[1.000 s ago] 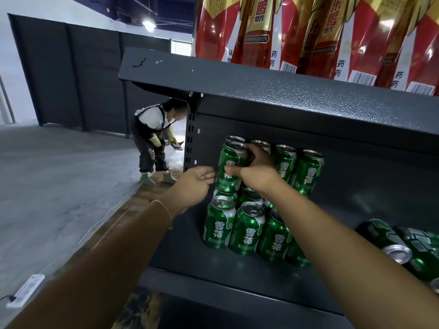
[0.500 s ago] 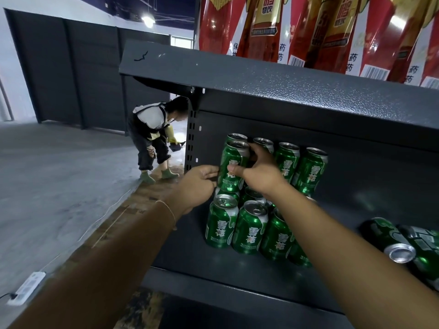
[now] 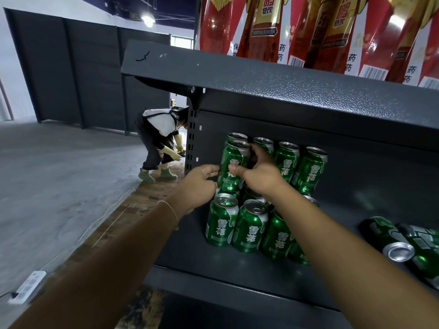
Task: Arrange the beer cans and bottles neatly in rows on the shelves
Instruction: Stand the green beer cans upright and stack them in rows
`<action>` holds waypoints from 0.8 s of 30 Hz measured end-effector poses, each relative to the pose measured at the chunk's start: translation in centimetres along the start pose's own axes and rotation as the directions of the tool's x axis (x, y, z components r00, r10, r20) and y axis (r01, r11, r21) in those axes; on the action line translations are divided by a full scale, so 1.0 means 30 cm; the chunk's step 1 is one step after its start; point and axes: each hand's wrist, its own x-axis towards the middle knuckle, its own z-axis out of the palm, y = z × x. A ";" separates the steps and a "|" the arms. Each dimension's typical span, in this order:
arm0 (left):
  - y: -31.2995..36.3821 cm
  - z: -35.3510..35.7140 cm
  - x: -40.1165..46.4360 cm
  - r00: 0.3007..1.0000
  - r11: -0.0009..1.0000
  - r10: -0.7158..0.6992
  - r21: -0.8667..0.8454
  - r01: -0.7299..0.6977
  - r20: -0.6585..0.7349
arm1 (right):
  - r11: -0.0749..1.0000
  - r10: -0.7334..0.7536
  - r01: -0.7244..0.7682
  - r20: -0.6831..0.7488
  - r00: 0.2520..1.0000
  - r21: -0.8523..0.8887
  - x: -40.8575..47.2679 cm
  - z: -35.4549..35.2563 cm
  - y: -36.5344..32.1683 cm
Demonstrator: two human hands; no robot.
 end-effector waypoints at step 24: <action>0.231 0.272 -0.115 0.908 0.894 0.386 0.310 -0.324 -0.164 | 0.987 -0.120 0.147 -0.304 0.945 0.068 -0.075 -0.256 0.079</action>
